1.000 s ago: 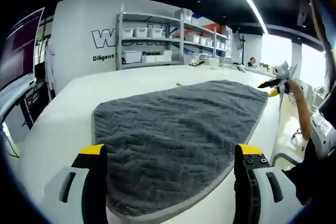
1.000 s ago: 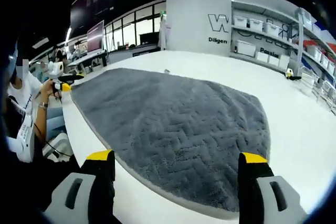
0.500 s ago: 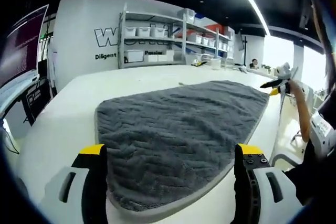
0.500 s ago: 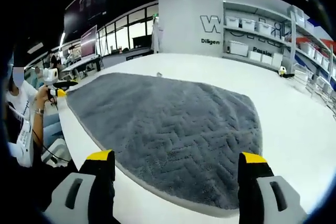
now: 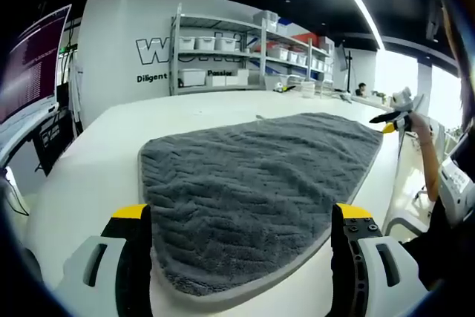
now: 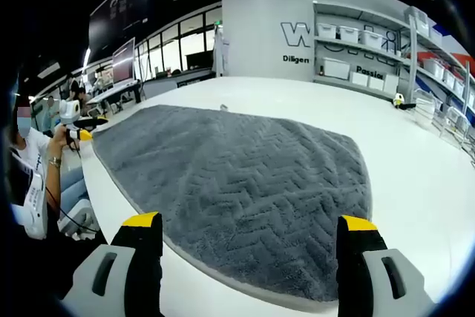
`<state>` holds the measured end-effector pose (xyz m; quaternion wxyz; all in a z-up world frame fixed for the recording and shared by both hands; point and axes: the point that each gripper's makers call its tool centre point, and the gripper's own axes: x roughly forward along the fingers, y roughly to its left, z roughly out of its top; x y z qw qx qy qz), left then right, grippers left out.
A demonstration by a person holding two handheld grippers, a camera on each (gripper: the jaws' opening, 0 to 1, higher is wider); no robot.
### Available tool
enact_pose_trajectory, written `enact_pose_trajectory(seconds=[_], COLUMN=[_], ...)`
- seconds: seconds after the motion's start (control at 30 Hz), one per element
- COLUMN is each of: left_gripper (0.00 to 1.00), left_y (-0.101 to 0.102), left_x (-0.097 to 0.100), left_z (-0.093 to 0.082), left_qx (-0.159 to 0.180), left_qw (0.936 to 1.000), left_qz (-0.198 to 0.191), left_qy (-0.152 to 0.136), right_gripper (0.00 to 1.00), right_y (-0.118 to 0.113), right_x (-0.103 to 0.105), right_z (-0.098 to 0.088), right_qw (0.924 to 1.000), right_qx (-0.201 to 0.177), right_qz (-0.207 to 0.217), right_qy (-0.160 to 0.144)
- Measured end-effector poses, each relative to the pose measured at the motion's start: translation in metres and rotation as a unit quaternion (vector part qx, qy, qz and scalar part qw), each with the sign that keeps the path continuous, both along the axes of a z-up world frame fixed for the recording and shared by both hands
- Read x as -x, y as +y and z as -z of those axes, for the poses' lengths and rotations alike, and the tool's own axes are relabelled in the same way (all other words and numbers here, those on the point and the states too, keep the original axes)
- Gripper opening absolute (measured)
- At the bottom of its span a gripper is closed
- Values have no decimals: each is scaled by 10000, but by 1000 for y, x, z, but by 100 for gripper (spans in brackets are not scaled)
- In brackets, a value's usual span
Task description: Open the folded towel by lifting each exposed corner and separating the folded layers until the towel lies flat within the target outline without major curled edges
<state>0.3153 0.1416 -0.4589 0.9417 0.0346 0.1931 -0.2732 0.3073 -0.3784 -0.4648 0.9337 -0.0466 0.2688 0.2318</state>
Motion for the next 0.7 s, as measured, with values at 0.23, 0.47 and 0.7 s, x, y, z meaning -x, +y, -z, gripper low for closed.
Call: enact_pose_trajectory(seconds=[0.23, 0.47, 0.7], left_gripper=[99, 99, 99], left_y=[-1, -3, -4], left_x=[2, 1, 1], left_z=[0, 1, 1], left_qx=[-48, -39, -31], left_qw=[10000, 10000, 10000], left_qz=[22, 23, 38], left_qy=[7, -2, -8], right_gripper=[99, 99, 99], right_y=[0, -1, -2], right_x=[0, 2, 2], right_z=[0, 1, 1], right_qw=[10000, 10000, 10000], right_qx=[-6, 8, 23], right_qz=[1, 9, 7], right_qy=[-1, 26, 37])
